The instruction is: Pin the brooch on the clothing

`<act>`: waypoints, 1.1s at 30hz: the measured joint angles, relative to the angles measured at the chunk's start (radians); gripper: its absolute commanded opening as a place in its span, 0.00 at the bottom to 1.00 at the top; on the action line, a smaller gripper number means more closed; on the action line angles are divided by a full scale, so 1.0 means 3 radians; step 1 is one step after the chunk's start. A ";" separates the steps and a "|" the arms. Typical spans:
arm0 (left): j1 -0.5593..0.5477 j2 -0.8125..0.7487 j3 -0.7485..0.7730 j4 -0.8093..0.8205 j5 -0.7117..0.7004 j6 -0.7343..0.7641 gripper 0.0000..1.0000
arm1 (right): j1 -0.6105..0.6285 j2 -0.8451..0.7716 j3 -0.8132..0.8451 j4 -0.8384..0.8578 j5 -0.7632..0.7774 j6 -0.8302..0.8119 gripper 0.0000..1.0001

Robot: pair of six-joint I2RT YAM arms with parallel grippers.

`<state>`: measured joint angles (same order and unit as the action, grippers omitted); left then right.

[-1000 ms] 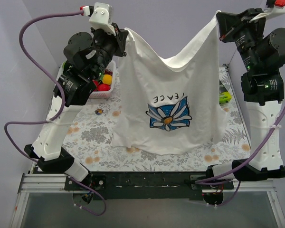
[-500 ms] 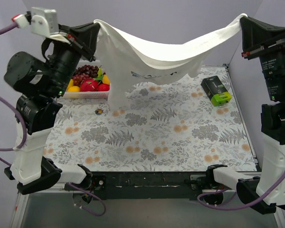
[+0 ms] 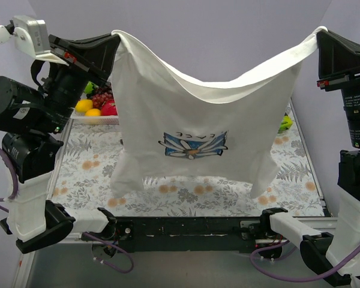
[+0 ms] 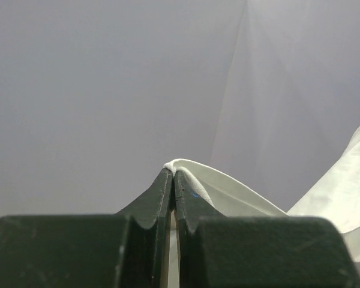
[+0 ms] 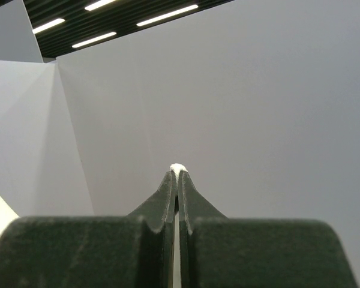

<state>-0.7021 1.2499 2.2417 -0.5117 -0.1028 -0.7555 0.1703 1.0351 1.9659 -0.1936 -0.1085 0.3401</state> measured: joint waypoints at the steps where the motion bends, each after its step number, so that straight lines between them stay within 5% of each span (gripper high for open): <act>1: 0.0000 0.0025 0.0009 -0.0015 0.0006 0.0000 0.00 | 0.0000 -0.0005 0.0000 -0.0005 0.0004 -0.0004 0.01; 18: 0.0038 0.0724 -0.0348 0.0203 -0.0624 0.0290 0.00 | 0.0000 0.0453 -0.0392 0.0061 0.0179 -0.0215 0.01; 27: 0.0739 0.1873 0.0431 0.0229 -0.0449 0.0114 0.00 | -0.0023 0.1441 0.0074 0.0100 0.0387 -0.0332 0.01; 33: 0.0886 0.2051 0.0557 0.0584 -0.0443 0.0146 0.00 | -0.0042 0.1651 0.0267 0.0398 0.0514 -0.0337 0.01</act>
<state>-0.4362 1.8652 2.4088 -0.3367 -0.2356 -0.7116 0.1577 1.5303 2.0460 -0.0742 0.0456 0.2390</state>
